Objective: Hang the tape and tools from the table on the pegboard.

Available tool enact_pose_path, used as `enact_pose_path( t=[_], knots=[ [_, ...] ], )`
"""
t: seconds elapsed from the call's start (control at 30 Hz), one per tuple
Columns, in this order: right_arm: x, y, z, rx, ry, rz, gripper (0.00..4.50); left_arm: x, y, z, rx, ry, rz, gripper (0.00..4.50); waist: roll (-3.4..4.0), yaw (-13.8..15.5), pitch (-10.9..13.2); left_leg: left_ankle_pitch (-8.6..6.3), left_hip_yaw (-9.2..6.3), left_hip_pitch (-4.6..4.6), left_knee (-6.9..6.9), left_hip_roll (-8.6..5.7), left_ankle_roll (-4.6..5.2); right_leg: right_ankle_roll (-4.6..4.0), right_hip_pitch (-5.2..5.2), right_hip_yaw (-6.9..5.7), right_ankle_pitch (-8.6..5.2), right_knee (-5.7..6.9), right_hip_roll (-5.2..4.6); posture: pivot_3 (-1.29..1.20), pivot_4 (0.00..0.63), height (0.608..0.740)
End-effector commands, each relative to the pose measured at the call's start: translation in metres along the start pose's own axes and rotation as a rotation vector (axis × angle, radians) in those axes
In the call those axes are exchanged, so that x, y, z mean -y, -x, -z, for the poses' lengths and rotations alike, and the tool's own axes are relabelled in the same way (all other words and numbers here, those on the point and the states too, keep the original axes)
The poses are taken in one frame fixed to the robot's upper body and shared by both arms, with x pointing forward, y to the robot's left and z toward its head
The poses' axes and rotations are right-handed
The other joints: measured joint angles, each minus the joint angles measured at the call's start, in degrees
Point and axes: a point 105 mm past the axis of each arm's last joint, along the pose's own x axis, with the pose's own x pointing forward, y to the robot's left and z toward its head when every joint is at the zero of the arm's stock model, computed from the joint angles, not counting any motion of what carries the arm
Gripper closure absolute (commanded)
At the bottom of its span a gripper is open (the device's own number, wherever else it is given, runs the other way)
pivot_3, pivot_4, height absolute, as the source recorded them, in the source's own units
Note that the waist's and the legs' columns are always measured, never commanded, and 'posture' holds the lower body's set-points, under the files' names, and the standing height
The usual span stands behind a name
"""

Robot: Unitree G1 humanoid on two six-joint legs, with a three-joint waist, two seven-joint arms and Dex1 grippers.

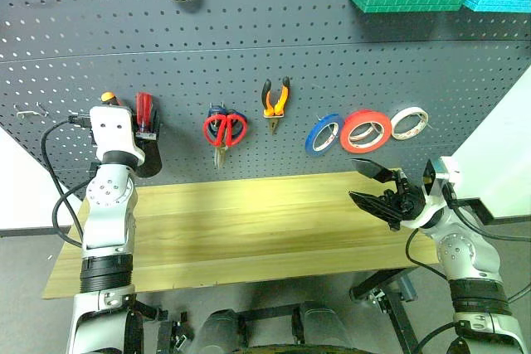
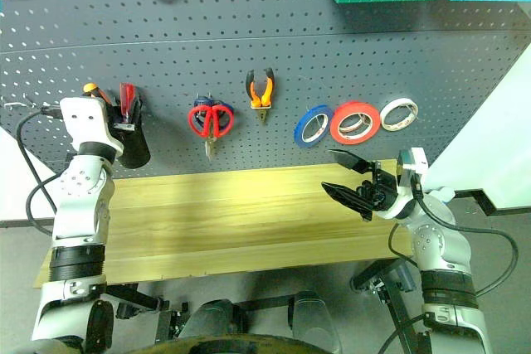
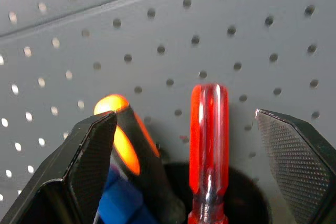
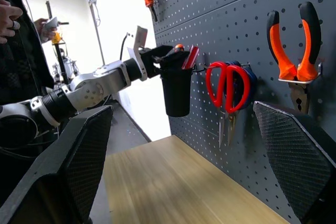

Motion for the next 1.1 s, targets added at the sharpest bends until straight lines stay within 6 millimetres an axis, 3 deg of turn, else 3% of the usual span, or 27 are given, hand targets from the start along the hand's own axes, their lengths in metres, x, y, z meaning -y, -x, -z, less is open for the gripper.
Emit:
enact_pose_path(
  t=[0.03, 0.13, 0.27, 0.37, 0.5, 0.6, 0.77, 0.9, 1.1],
  knots=[
    [-0.002, -0.006, -0.016, 0.035, 0.059, -0.025, 0.00, 0.002, -0.007, -0.040, 0.122, -0.010, 0.008, 0.08, 0.00, 0.0, 0.0, 0.00, 0.00, 0.00, 0.00, 0.00, 0.00, 0.00, 0.00, 0.00, 0.00, 0.00, 0.00, -0.13, 0.000, 0.736],
    [-0.001, -0.006, -0.016, 0.035, 0.065, -0.022, 0.00, 0.011, -0.010, -0.054, 0.157, -0.009, 0.050, 0.08, 0.00, 0.0, 0.0, 0.00, 0.00, -0.02, 0.00, 0.00, 0.00, 0.00, 0.00, -0.01, 0.00, 0.01, 0.04, -0.12, 0.000, 0.736],
    [0.001, -0.005, -0.021, 0.071, 0.046, -0.009, 0.00, 0.065, 0.000, -0.066, 0.181, 0.060, 0.316, 0.08, 0.03, 0.0, 0.0, 0.00, 0.03, -0.02, 0.00, -0.04, 0.01, 0.00, 0.01, 0.00, -0.01, -0.02, 0.07, -0.12, 0.000, 0.736],
    [0.001, -0.006, -0.022, 0.086, 0.046, -0.004, 0.00, 0.091, 0.011, -0.061, 0.155, 0.097, 0.435, 0.08, 0.04, 0.0, 0.0, 0.00, 0.03, -0.04, 0.00, -0.05, 0.01, -0.01, 0.01, 0.00, -0.01, -0.08, 0.08, -0.13, 0.000, 0.736],
    [0.002, -0.006, -0.024, 0.092, 0.045, 0.004, 0.00, 0.105, 0.025, -0.045, 0.103, 0.067, 0.528, 0.08, 0.07, -1.0, 0.0, 0.01, 0.00, -0.03, -0.01, -0.01, 0.02, -0.01, -0.02, 0.03, -0.02, -0.05, 0.18, -0.13, 0.000, 0.736],
    [0.003, -0.005, -0.022, 0.091, 0.043, 0.023, 0.00, 0.106, 0.041, -0.023, 0.052, 0.025, 0.588, 0.08, 0.12, -1.6, -0.1, 0.01, -0.02, 0.00, -0.01, 0.01, 0.02, -0.06, -0.02, 0.04, -0.05, -0.01, 0.24, -0.13, 0.000, 0.736],
    [0.013, 0.002, -0.017, 0.086, 0.057, 0.122, 0.00, 0.089, 0.066, 0.016, -0.074, -0.009, 0.569, 0.08, 0.14, -1.5, -0.1, 0.01, -0.01, 0.04, -0.01, 0.03, 0.02, -0.21, -0.01, 0.09, -0.14, -0.01, 0.20, -0.12, 0.000, 0.736],
    [0.023, 0.004, -0.005, 0.090, 0.076, 0.234, 0.00, 0.068, 0.079, 0.048, -0.176, 0.001, 0.466, 0.08, 0.14, -1.4, -0.1, 0.00, -0.02, 0.03, -0.01, 0.03, 0.00, -0.23, -0.03, 0.09, -0.14, -0.02, 0.04, -0.11, 0.000, 0.736],
    [0.031, 0.004, 0.021, 0.077, 0.048, 0.367, 0.00, 0.050, 0.096, 0.078, -0.297, 0.128, 0.309, 0.08, 0.18, -1.3, -0.1, -0.11, -0.02, -0.10, -0.01, 0.03, -0.16, -0.22, -0.10, 0.07, -0.14, -0.09, -0.04, -0.10, 0.000, 0.736]
  ],
)
